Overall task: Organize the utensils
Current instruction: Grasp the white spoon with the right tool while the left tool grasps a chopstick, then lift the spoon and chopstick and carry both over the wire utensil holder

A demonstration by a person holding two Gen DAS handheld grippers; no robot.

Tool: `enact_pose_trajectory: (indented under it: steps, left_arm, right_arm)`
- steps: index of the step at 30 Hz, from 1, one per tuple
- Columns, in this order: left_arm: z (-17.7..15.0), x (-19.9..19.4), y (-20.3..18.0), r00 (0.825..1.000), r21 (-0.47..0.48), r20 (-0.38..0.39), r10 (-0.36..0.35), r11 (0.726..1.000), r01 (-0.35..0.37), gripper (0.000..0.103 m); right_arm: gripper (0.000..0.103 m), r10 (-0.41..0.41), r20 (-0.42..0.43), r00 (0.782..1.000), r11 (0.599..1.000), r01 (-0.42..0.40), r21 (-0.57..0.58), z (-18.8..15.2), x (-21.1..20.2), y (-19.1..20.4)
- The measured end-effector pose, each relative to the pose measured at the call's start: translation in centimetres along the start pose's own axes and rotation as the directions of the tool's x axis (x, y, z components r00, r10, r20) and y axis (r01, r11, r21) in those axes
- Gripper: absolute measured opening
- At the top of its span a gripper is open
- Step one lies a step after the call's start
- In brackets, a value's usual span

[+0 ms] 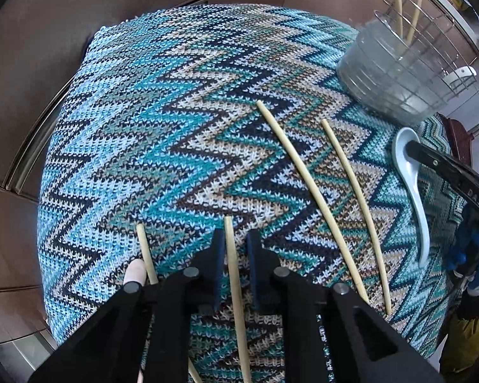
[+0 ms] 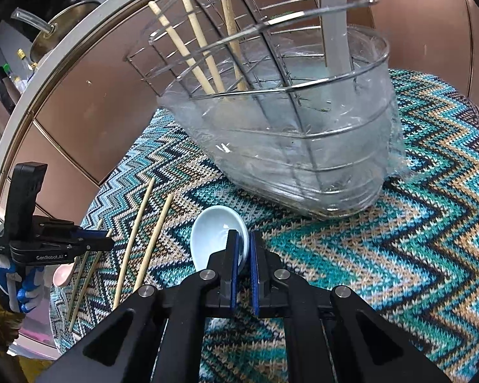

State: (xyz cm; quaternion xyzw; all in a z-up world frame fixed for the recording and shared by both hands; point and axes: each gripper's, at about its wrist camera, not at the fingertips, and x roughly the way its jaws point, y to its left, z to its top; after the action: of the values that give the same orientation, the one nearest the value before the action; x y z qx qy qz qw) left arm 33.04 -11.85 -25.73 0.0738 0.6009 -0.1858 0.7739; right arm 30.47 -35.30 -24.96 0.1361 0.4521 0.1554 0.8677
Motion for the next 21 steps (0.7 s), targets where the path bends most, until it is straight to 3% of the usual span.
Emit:
enact_pose_trajectory:
  steps: [6,15,21]
  left_arm:
    - [-0.7,-0.4,0.6,1.000,-0.020,0.013,-0.015,1.000,0.016,0.006]
    - [-2.3,-4.8,1.3,0.991,-0.030,0.121,-0.058,0.998,0.062,0.005]
    - [-3.9,-8.2,1.7,0.975,-0.034,0.207,-0.086,0.995,0.095,0.005]
  right_arm:
    - [0.006,-0.024,0.019,1.000,1.000,0.024,-0.004,-1.1,-2.1,0.6]
    - [0.006,-0.074,0.093,0.993,0.997,0.073,0.011,-3.8,-7.6,1.2]
    - [0.006,-0.108,0.153,0.982,0.994,0.109,0.002,-5.0,-11.0,3.1]
